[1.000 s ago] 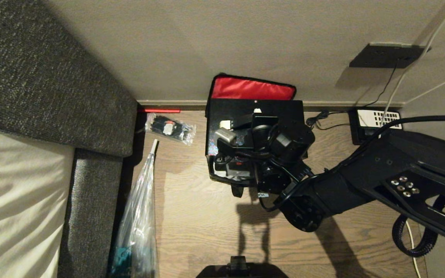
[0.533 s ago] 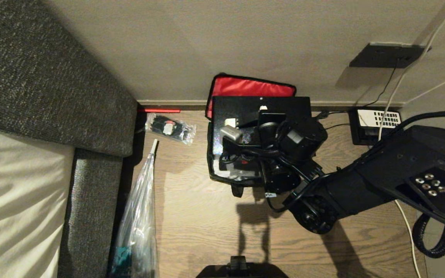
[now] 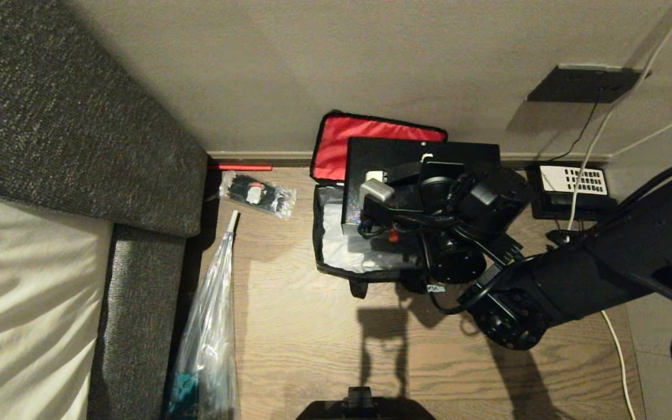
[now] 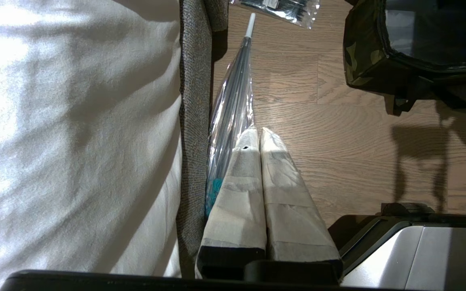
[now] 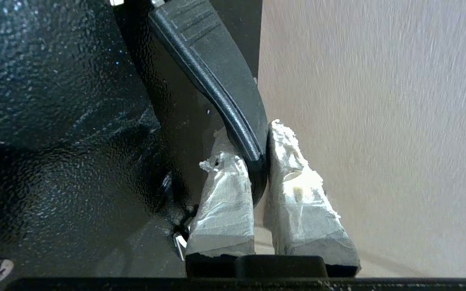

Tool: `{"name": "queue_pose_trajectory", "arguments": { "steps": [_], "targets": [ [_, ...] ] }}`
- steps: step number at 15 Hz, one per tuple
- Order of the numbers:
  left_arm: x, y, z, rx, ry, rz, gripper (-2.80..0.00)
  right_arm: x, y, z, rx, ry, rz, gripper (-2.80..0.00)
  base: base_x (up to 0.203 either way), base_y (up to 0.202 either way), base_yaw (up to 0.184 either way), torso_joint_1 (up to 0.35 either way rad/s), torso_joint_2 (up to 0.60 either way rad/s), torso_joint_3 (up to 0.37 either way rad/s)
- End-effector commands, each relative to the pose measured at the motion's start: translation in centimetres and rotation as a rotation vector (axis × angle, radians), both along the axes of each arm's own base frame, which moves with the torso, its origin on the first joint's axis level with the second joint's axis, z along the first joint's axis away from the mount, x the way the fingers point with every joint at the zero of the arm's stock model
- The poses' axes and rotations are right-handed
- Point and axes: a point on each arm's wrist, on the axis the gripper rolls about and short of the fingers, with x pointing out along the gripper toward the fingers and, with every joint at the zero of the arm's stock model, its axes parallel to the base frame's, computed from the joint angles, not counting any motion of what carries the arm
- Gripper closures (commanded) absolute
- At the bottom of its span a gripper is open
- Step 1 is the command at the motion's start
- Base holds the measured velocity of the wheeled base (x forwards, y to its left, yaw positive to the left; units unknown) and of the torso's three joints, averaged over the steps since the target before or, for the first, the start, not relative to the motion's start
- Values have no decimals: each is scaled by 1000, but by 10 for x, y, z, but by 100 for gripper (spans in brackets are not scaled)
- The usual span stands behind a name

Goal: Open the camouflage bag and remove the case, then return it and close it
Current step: Release the handle

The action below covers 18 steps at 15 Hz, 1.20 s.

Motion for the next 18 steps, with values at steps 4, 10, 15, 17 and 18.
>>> {"name": "queue_pose_trajectory", "arguments": {
  "steps": [4,10,15,17,18],
  "targets": [
    [0,0,0,0,1,1,0,2,-30,9,3,-2,-76,0,0,0,0,0,0,0],
    [0,0,0,0,1,1,0,7,-60,6,10,17,-145,0,0,0,0,0,0,0],
    [0,0,0,0,0,1,0,9,-85,3,18,33,-201,0,0,0,0,0,0,0],
    [0,0,0,0,1,1,0,10,-94,3,24,34,-221,0,0,0,0,0,0,0],
    [0,0,0,0,1,1,0,9,-98,4,28,34,-231,0,0,0,0,0,0,0]
  ]
}}
